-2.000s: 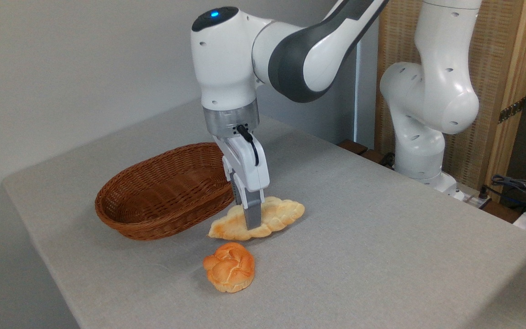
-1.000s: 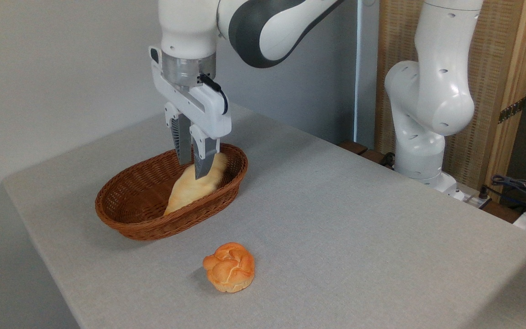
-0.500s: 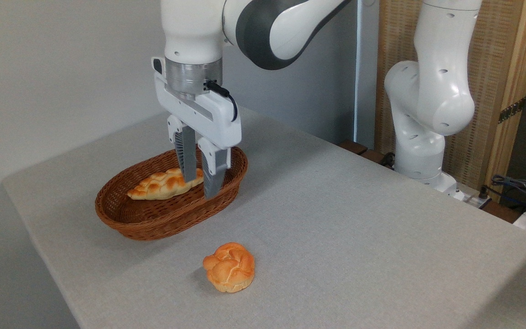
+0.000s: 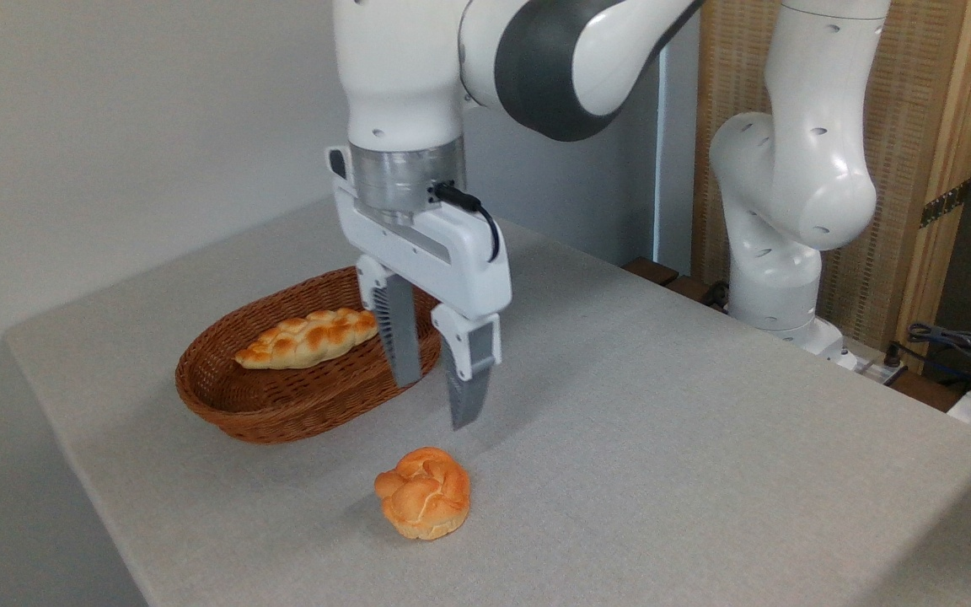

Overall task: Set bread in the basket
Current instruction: 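Open the gripper to release the roll and raise it away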

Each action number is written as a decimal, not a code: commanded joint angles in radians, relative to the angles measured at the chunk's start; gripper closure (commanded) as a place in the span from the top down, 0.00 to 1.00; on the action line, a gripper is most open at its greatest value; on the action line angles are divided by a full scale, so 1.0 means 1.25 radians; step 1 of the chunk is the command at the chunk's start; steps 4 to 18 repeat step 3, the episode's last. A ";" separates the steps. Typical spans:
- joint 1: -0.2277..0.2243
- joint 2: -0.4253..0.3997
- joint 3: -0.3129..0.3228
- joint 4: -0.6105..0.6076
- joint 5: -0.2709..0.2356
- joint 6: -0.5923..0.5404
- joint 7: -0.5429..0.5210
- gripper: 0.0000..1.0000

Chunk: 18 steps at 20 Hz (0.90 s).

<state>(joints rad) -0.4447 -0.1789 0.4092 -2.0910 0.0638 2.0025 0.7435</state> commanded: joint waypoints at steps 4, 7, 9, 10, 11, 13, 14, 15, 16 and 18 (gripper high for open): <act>-0.005 -0.005 0.008 0.020 0.002 -0.037 0.012 1.00; -0.005 -0.005 0.008 0.020 0.002 -0.037 0.012 1.00; -0.005 -0.005 0.008 0.020 0.002 -0.037 0.012 1.00; -0.005 -0.005 0.008 0.020 0.002 -0.037 0.012 1.00; -0.005 -0.005 0.008 0.020 0.002 -0.037 0.012 1.00; -0.005 -0.005 0.008 0.020 0.002 -0.037 0.012 1.00; -0.005 -0.005 0.008 0.020 0.002 -0.037 0.012 1.00; -0.005 -0.005 0.008 0.020 0.002 -0.037 0.012 1.00; -0.005 -0.005 0.008 0.020 0.002 -0.037 0.012 1.00; -0.005 -0.005 0.008 0.020 0.002 -0.037 0.012 1.00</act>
